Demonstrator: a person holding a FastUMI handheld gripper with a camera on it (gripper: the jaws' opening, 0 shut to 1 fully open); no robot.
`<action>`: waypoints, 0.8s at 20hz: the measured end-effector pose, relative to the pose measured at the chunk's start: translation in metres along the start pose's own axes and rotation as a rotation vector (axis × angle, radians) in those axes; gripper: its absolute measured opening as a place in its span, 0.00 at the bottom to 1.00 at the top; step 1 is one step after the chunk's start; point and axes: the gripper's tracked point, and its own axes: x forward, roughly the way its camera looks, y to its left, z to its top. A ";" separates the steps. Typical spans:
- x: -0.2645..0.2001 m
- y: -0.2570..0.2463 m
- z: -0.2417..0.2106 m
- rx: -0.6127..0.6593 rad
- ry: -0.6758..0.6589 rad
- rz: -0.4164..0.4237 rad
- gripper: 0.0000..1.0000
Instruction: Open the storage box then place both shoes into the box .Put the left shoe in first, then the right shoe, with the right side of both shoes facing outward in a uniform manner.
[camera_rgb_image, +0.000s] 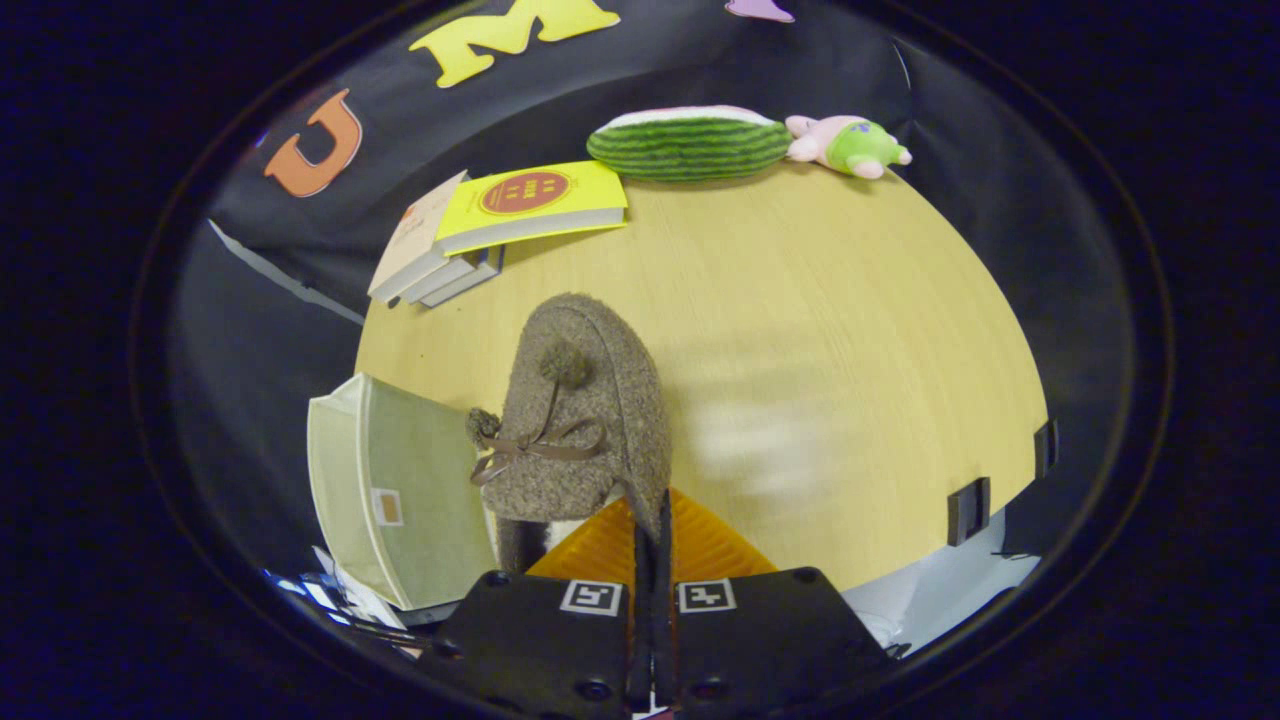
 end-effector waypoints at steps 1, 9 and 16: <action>-0.010 0.008 0.001 -0.010 -0.012 -0.006 0.07; -0.058 0.123 -0.019 -0.050 -0.016 0.135 0.07; -0.050 0.215 -0.044 -0.069 -0.054 0.192 0.07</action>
